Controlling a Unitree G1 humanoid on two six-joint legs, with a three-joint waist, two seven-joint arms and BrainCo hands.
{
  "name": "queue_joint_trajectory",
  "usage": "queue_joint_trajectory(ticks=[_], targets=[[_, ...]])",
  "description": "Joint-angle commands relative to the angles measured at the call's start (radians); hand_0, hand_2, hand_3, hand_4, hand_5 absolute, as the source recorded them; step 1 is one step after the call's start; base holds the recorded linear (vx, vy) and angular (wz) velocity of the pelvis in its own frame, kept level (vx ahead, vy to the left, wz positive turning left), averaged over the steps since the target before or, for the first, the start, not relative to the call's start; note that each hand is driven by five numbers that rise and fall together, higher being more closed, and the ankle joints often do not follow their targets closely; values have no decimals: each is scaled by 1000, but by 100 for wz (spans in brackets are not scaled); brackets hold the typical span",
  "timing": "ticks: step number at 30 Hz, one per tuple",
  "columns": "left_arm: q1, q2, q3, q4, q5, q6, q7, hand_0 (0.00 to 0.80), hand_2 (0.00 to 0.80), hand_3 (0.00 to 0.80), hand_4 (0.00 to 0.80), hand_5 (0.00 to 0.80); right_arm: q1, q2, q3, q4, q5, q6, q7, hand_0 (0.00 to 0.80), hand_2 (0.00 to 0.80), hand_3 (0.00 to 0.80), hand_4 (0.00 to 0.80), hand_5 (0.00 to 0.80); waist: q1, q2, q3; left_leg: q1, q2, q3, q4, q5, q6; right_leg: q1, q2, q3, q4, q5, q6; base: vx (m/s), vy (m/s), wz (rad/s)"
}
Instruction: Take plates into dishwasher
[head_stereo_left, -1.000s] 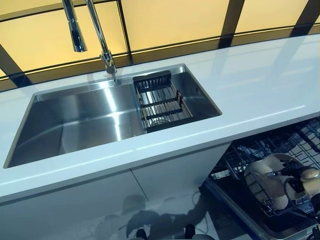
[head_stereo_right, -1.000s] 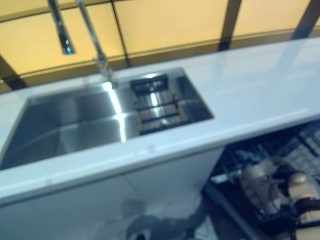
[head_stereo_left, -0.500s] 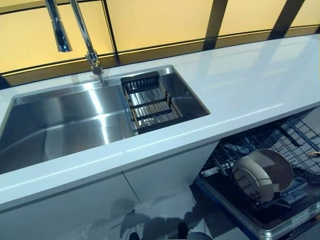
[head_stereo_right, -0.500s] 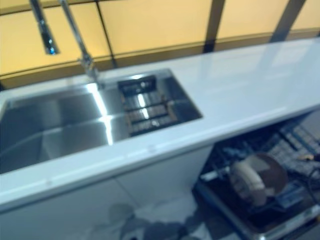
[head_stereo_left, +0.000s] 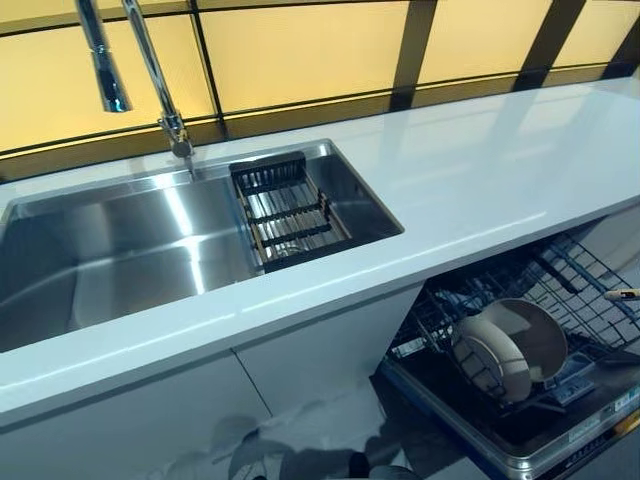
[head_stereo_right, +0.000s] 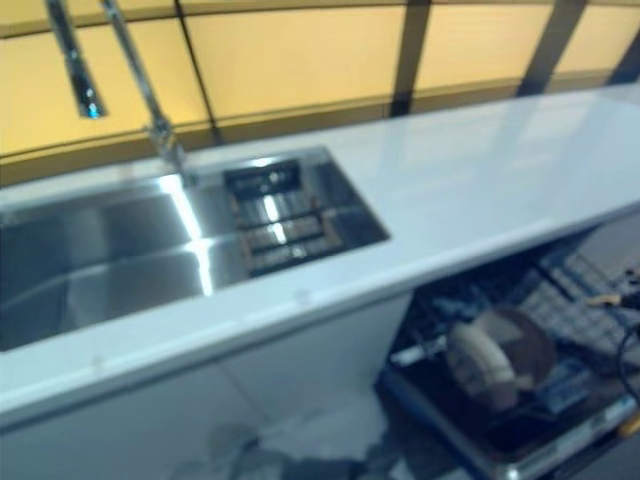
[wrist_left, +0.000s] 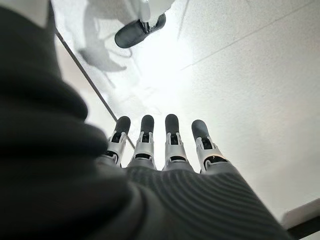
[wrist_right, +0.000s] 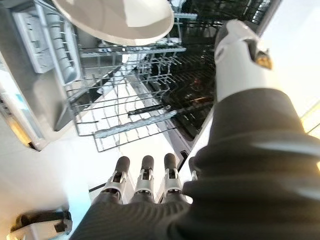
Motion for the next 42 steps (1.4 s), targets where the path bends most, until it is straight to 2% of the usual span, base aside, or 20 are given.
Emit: queue_joint_trajectory(ticks=[1,5,6,8,10,11,16,19,22,24,25,27,29,31,34,36,37,38,40,42], targets=[[-28,99,2,23,36,-47,-37,0,0,0,0,0,31,-98,-117,71,12,-26,-46,0,0,0,0,0,-9,-76,1,57,7,59,151,-2,-34,-27,-44,-23,27,-9,47,-324,-6,78],[-60,120,-10,18,-5,-83,-47,0,0,0,0,0,112,-112,-194,137,13,-56,-31,0,0,0,0,0,-41,-73,-33,136,-47,-34,343,-69,-18,-112,-20,-9,53,-2,4,-272,-10,56],[-68,121,-10,16,-16,-85,-44,0,0,0,0,0,120,-110,-201,144,4,-55,-30,0,0,0,0,0,-47,-65,-39,159,-62,-64,354,-83,-16,-136,-10,-6,60,-1,-2,-334,76,53],[-85,122,-22,17,-52,-52,-51,0,0,0,0,0,101,-104,-176,161,-1,-49,-39,0,0,0,0,0,-63,-54,-38,204,-114,-116,249,-184,20,-225,-6,22,92,32,21,-317,103,61],[-85,124,-11,31,-42,-30,-58,0,0,0,0,0,53,-97,-135,193,1,-49,-39,0,0,0,0,0,-70,-56,-25,237,-127,-88,174,-287,54,-286,-19,30,123,71,59,-344,74,31],[-87,129,-10,40,-31,-18,-58,0,0,0,0,0,18,-85,-114,200,-6,-39,-44,0,0,0,0,0,-63,-65,-14,248,-139,-86,155,-315,70,-309,-27,6,121,97,75,-490,44,21],[-47,126,7,91,-62,-32,-2,0,0,0,0,0,-120,-81,-1,249,38,-56,-69,0,0,0,0,0,-33,-71,-14,248,-182,-101,130,-336,91,-340,-36,-70,72,150,94,-506,46,15],[-36,110,17,93,-107,-57,41,0,0,0,0,0,-139,-86,10,258,65,-52,-101,0,0,0,0,0,-31,-54,-27,264,-189,-57,154,-358,89,-353,-49,-143,97,132,81,-458,105,-34],[-63,110,12,71,-87,-73,41,0,0,0,0,0,-111,-61,-12,302,20,-36,-121,0,0,0,0,0,-35,-60,-12,246,-213,-38,217,-384,107,-363,-80,-147,66,177,112,-266,80,1],[-79,128,-4,59,-71,-71,30,0,0,0,0,0,-96,-55,-18,341,-11,-41,-125,0,0,0,0,0,-34,-66,15,229,-215,-28,254,-380,111,-353,-101,-124,30,204,138,-104,9,20],[-90,154,-5,49,-62,-56,7,0,0,0,0,0,-74,-46,-38,351,-47,-44,-111,0,0,0,0,0,-39,-69,41,232,-212,-28,256,-374,116,-357,-129,-89,23,221,162,-179,15,46],[-96,189,-6,42,-29,-46,-18,0,0,0,0,0,-15,-35,-80,349,-63,-34,-98,0,0,0,0,0,-56,-73,67,234,-212,-29,254,-368,137,-368,-148,-24,107,233,170,-329,44,23],[-83,210,-15,48,-18,-49,-26,0,0,0,0,0,41,-24,-113,349,-56,-26,-91,0,0,0,0,0,-47,-70,64,215,-210,-6,225,-332,147,-346,-163,-11,265,218,163,-440,29,-14],[-60,231,-11,51,12,-46,-55,0,0,0,0,0,101,2,-145,340,-15,-11,-94,0,0,0,0,0,-29,-39,53,168,-170,14,160,-247,146,-296,-156,24,415,142,139,-558,-64,-31],[-45,249,-1,64,38,-26,-90,0,0,0,0,0,152,58,-163,335,48,-1,-111,0,0,0,0,0,6,-10,35,97,-131,0,140,-185,146,-203,-160,60,495,33,106,-440,-138,-38],[-32,254,16,83,37,-23,-95,0,0,0,0,0,160,96,-162,348,80,-3,-99,0,0,0,0,0,34,1,18,61,-110,-11,139,-161,144,-126,-190,72,483,-7,95,-430,-245,-31],[-21,258,33,107,41,-32,-109,0,0,0,0,0,167,135,-165,377,111,-6,-86,0,0,0,0,0,50,0,0,30,-96,-21,150,-155,142,-82,-230,94,454,0,101,-304,-241,-42],[-20,259,37,112,43,-34,-113,0,0,0,0,0,168,144,-167,383,111,-12,-84,0,0,0,0,0,52,-2,-3,25,-94,-24,154,-155,141,-70,-237,102,441,-1,104,-287,-352,-69],[-20,271,56,134,54,-52,-130,0,0,0,0,0,196,218,-173,412,164,-14,-70,0,0,0,0,0,57,-25,-21,-1,-80,-75,172,-156,129,-15,-254,171,315,-20,123,-232,-420,-64],[-36,280,61,125,39,-51,-130,0,0,0,0,0,196,269,-157,411,169,-9,-66,0,0,0,0,0,64,-38,-19,-19,-60,-83,187,-155,113,-23,-280,182,273,9,138,-236,-336,-50]])
